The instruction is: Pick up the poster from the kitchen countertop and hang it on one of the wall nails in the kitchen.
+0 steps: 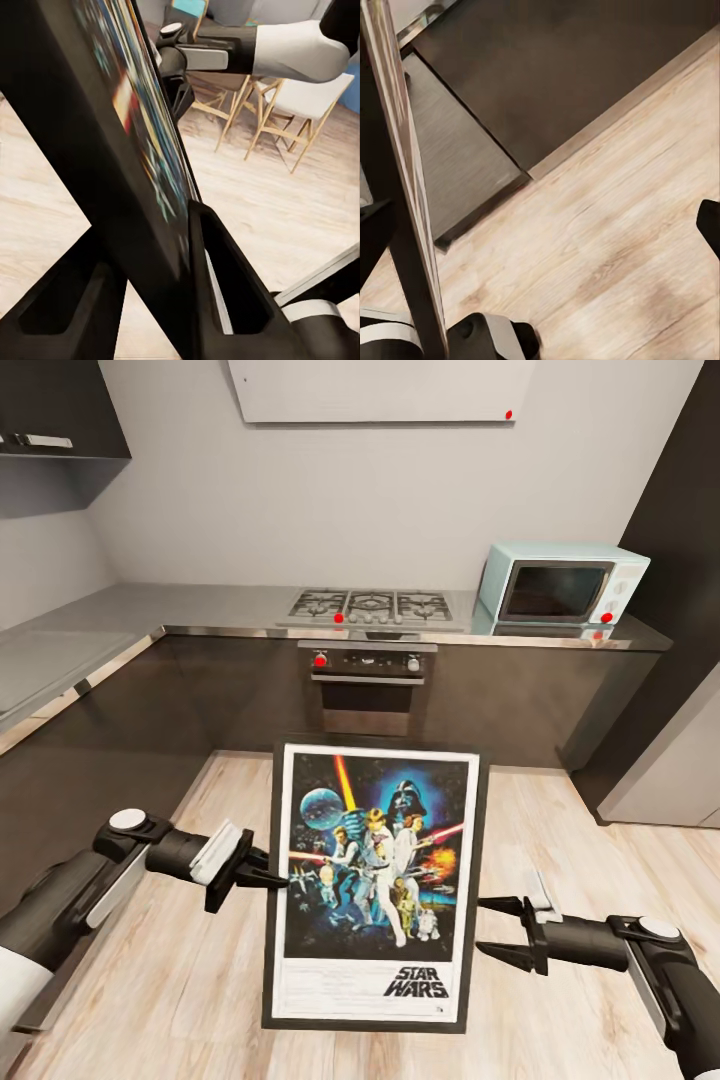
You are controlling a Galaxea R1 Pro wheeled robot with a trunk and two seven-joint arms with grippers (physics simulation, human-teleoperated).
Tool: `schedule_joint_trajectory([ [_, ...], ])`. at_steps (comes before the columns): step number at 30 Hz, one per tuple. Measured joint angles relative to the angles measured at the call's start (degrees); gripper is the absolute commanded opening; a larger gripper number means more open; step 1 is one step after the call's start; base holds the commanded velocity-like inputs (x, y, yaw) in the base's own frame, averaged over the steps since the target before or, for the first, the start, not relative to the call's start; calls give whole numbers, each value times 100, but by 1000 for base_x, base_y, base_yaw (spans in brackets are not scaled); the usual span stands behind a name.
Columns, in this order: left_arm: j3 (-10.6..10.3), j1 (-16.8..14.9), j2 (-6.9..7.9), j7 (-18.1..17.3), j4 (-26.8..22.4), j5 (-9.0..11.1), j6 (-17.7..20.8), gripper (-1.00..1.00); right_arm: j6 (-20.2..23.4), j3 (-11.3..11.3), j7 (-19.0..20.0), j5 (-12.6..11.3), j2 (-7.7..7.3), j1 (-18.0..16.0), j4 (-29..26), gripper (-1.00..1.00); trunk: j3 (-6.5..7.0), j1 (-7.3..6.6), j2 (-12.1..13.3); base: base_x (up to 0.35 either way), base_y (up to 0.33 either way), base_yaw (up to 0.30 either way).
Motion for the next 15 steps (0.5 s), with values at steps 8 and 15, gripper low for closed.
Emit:
schedule_joint_trajectory([
  [8,-3,2,33,-2,-48,0,12,-100,-1,17,3,4,4,0,7,100,0,0,0,0,0,0],
  [15,-5,2,30,-3,-56,0,13,-100,-4,46,3,0,15,0,17,100,0,0,0,0,0,0],
])
